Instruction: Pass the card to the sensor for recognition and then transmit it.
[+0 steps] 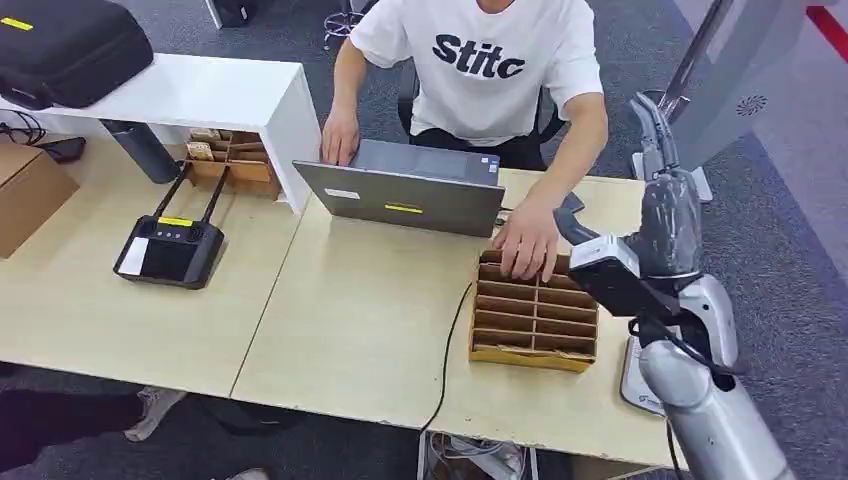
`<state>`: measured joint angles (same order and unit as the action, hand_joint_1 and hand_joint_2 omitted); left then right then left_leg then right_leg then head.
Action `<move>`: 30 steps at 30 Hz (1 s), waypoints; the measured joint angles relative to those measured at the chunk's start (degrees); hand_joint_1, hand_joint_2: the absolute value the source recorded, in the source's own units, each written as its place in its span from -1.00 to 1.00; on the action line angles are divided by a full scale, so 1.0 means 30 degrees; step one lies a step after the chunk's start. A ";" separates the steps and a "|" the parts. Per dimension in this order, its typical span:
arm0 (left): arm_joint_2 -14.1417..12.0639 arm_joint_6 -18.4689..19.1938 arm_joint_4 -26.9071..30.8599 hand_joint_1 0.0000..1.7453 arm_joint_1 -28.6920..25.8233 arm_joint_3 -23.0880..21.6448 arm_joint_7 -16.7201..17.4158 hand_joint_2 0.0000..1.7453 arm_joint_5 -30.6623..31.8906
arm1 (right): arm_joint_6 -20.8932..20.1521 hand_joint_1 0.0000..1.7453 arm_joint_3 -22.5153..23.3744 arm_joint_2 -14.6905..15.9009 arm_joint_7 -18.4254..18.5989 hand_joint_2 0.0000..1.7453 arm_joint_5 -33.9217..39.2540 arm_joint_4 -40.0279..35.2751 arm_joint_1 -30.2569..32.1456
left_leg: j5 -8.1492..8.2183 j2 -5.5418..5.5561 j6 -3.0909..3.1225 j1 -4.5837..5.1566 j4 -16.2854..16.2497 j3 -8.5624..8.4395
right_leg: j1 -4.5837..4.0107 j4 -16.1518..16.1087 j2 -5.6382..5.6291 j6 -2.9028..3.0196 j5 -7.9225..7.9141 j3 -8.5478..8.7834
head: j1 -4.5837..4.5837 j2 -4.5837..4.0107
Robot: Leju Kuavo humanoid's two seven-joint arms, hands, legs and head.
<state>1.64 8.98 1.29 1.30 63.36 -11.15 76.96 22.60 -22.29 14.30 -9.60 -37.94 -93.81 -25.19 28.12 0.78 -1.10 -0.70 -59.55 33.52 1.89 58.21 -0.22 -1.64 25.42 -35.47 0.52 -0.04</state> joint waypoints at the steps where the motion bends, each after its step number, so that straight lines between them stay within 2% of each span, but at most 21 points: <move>1: 0.0000 -0.0022 0.0000 -1.00 -0.0029 0.0038 -0.0007 1.00 -0.0044 | 0.0066 -1.00 0.0233 0.0167 -0.0058 1.00 -0.0088 0.0000 0.0309 | 0.0001 0.0001 0.0001 0.0001 0.0000 0.0003 | 0.0001 -0.0002 0.0002 0.0000 0.0000 0.0001 | 0.0000 0.0000; 10: 0.0015 -0.0197 0.0000 -1.00 -0.0194 0.0365 -0.0095 1.00 -0.0299 | 0.0328 -1.00 0.1821 0.1333 0.0299 1.00 -0.1727 0.0598 0.2719 | 0.0003 0.0000 0.0002 0.0001 0.0000 0.0006 | 0.0000 -0.0004 -0.0001 -0.0001 0.0001 -0.0001 | 0.0000 0.0000; 14: 0.0015 -0.0211 0.0000 -1.00 -0.0196 0.0372 -0.0087 1.00 -0.0357 | 0.0298 -1.00 0.2090 0.1515 0.0504 1.00 -0.2070 0.0838 0.3005 | 0.0002 -0.0006 0.0002 -0.0001 0.0001 0.0000 | -0.0002 -0.0002 -0.0001 0.0000 0.0001 -0.0002 | 0.0000 0.0000; 18: 0.0087 -0.0401 0.0000 -1.00 -0.0245 0.0394 0.0000 1.00 -0.0532 | 0.0379 -1.00 0.2550 0.1726 0.1232 1.00 -0.3046 0.1195 0.3792 | 0.0002 0.0009 0.0002 -0.0001 0.0001 0.0004 | -0.0001 -0.0004 0.0016 -0.0005 0.0004 0.0003 | 0.0000 0.0000; 24: 0.0211 -0.0678 0.0000 -1.00 -0.0372 0.0409 0.0095 1.00 -0.0823 | 0.0539 -1.00 0.3541 0.1770 0.1254 1.00 -0.3038 0.1333 0.5923 | 0.0026 0.0006 0.0019 0.0002 0.0001 0.0014 | 0.0001 -0.0007 0.0014 -0.0015 0.0015 0.0001 | 0.0000 0.0000; 30: 0.0299 -0.0831 0.0000 -1.00 -0.0396 0.0409 0.0065 1.00 -0.1086 | 0.0648 -1.00 0.4247 0.1770 0.1232 1.00 -0.3016 0.1326 0.7172 | 0.0036 0.0002 0.0016 0.0001 0.0001 0.0009 | 0.0000 -0.0008 0.0006 -0.0023 0.0024 0.0001 | 0.0007 0.0000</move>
<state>2.54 6.49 1.29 0.11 64.59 -10.95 73.70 24.55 -9.55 19.61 -5.90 -46.99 -89.83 -3.68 28.23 0.79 -1.06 -0.70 -59.55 33.55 1.89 58.19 -0.20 -1.71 25.49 -35.47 0.55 -0.04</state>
